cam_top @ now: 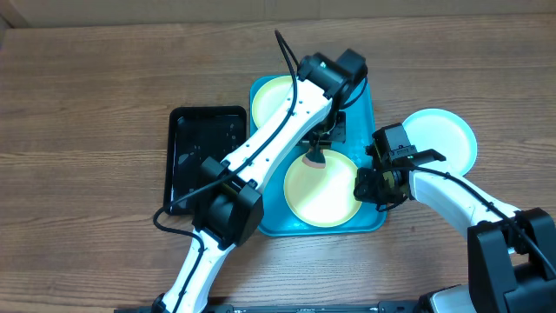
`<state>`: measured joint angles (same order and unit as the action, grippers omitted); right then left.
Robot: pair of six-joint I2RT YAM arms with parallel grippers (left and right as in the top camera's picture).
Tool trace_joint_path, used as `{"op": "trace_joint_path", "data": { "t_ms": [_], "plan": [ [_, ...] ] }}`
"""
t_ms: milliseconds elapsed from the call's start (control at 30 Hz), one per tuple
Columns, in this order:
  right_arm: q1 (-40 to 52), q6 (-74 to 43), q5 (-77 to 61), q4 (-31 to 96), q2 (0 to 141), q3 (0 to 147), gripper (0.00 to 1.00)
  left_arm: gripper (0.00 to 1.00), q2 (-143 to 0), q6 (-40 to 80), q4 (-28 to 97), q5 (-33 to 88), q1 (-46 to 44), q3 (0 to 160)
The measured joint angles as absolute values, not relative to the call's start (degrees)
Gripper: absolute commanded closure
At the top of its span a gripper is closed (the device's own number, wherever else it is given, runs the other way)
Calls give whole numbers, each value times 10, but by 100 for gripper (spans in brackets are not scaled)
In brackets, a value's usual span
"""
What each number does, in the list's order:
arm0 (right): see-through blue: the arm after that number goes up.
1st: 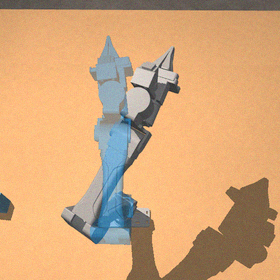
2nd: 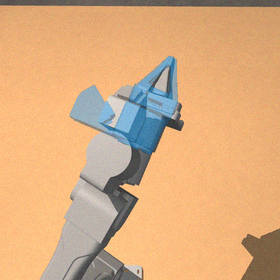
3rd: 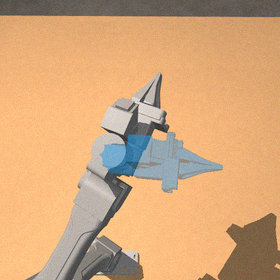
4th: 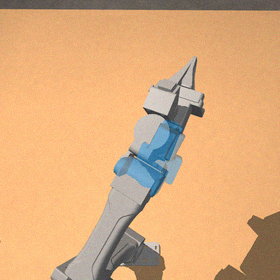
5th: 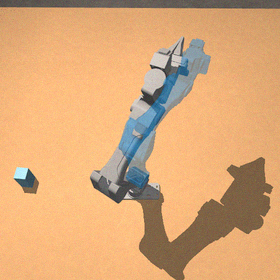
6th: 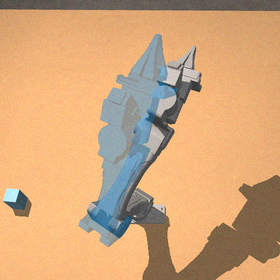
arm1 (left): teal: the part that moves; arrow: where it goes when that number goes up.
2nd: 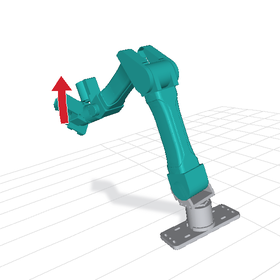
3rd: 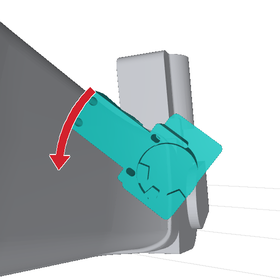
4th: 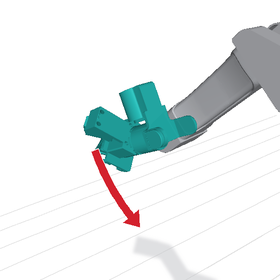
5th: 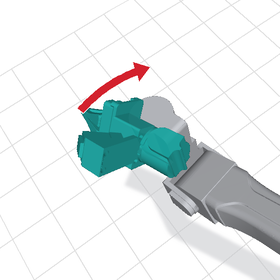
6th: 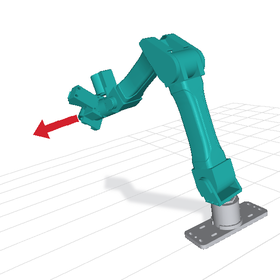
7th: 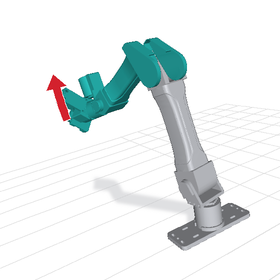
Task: Clean dirty plates on tray and stack at the side
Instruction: 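Return the sponge to the black tray and open the left gripper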
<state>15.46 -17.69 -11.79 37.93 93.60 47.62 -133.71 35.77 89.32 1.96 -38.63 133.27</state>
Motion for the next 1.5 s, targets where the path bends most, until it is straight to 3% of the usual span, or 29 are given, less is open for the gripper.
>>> {"op": "trace_joint_path", "data": {
  "t_ms": [133, 400, 633, 933, 1167, 1367, 1500],
  "plan": [
    [155, -177, -118, 380, 936, 476, 96, 96, -1331, 341, 961, 27, -368, 1390],
    [155, -177, -118, 380, 936, 476, 96, 96, -1318, 306, 965, 9, -246, 1390],
    [155, -177, -118, 380, 936, 476, 96, 96, -1317, 296, 966, -20, -164, 1303],
    [155, -177, -118, 379, 936, 476, 96, 95, -1317, 318, 948, -78, -153, 1183],
    [155, -177, -118, 378, 936, 476, 96, 81, -1317, 326, 912, -111, -153, 1156],
    [155, -175, -118, 378, 936, 476, 96, 49, -1317, 327, 913, -123, -152, 1155],
    [155, -175, -118, 378, 936, 476, 96, 48, -1316, 331, 923, -122, -151, 1155]
  ]
}}
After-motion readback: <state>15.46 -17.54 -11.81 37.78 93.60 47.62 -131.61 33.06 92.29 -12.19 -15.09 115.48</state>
